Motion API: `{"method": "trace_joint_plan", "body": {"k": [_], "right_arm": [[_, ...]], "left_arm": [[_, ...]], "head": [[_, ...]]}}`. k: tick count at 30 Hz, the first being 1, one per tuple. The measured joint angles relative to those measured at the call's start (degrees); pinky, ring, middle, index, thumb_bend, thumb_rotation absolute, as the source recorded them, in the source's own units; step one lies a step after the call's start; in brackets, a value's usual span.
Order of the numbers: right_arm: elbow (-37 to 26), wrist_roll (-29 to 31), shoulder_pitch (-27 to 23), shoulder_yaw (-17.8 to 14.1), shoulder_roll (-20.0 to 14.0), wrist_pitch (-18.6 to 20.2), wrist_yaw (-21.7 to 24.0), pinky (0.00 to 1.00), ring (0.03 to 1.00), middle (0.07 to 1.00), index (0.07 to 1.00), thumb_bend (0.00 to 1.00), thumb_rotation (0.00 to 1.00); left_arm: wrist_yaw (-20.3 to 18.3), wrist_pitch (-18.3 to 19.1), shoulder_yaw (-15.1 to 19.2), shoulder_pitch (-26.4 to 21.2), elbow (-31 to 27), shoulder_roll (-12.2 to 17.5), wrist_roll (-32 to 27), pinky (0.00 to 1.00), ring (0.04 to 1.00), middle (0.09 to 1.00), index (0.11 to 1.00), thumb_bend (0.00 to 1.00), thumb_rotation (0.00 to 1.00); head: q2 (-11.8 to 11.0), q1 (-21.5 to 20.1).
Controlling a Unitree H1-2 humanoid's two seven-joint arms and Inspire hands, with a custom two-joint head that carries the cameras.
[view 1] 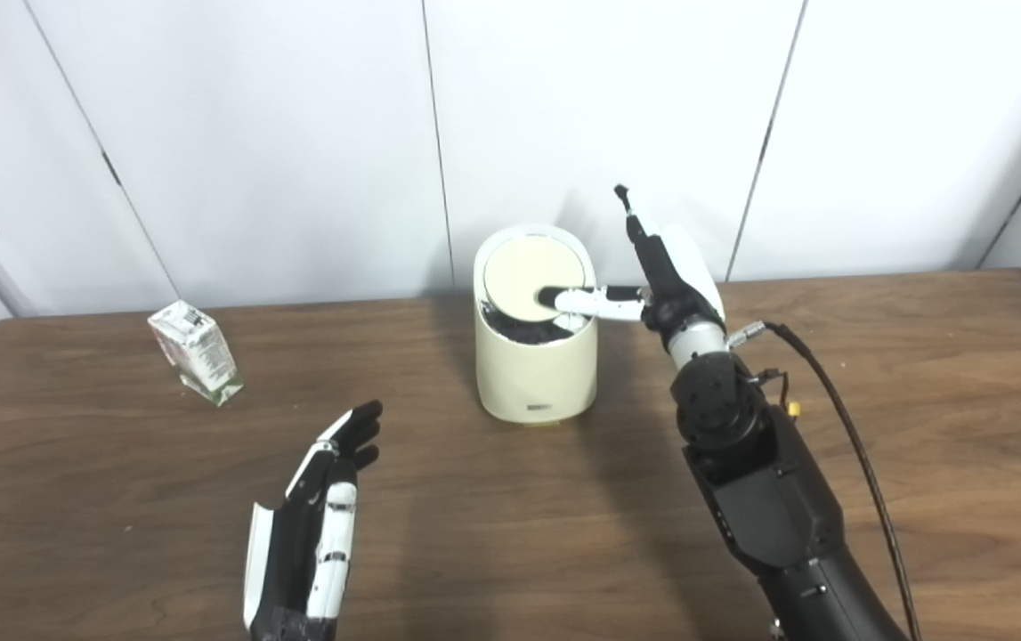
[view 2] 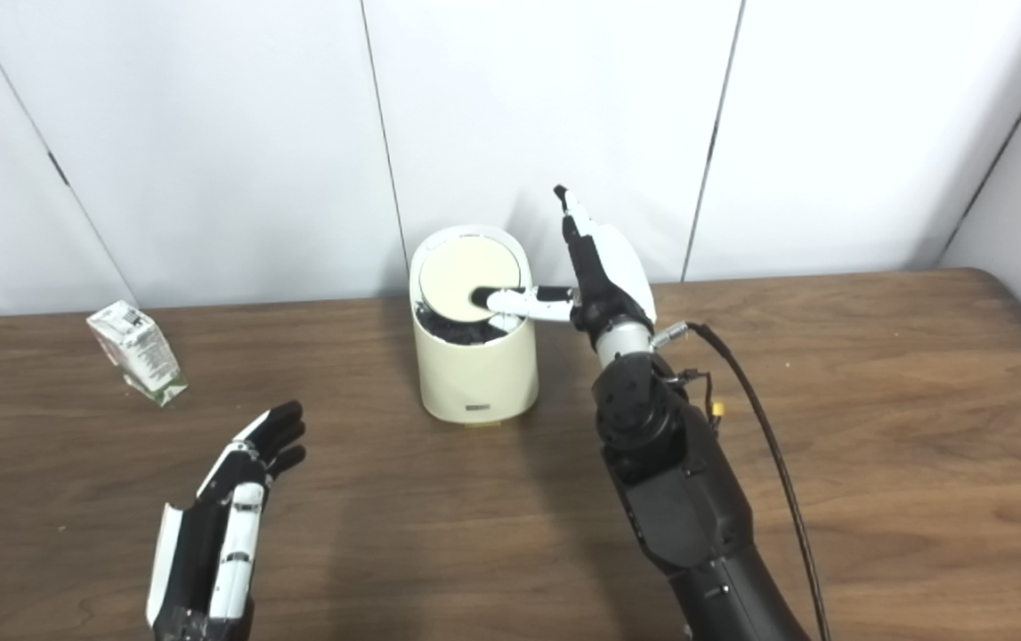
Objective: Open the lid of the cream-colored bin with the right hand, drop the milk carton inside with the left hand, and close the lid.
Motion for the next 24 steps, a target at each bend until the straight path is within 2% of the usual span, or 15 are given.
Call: {"method": "trace_joint_plan", "body": {"k": [6, 14, 20, 24], "right_arm": [[0.2, 0.1, -0.8, 0.5, -1.0, -0.8, 0.1, 0.98, 1.0, 1.0, 1.0, 0.93, 0.3], [-0.5, -0.8, -0.6, 2.1, -2.3, -0.9, 0.7, 0.99, 1.0, 1.0, 1.0, 1.0, 0.31], [-2.5, -7.7, -0.5, 6.8, -4.4, -1.0, -0.7, 1.0, 1.0, 1.0, 1.0, 1.0, 0.27], [-3.8, -10.5, -0.2, 8.1, -4.5, -1.0, -1.6, 1.0, 1.0, 1.0, 1.0, 0.99, 0.24]], "left_arm": [[0.1, 1.3, -0.1, 0.1, -0.7, -0.1, 0.0, 0.83, 0.866, 0.873, 0.855, 0.17, 0.9], [0.4, 1.3, -0.1, 0.1, -1.0, -0.1, 1.8, 0.81, 0.856, 0.869, 0.849, 0.18, 0.92], [0.4, 1.6, -0.3, 0.1, -1.9, -0.2, 1.9, 0.82, 0.86, 0.871, 0.852, 0.2, 0.9], [0.4, 1.8, -0.6, 0.2, -2.0, -0.3, 1.9, 0.83, 0.86, 0.868, 0.847, 0.21, 0.86]], "head": [[0.3, -0.2], [0.5, 0.0], [1.1, -0.2], [1.1, 0.0]]}}
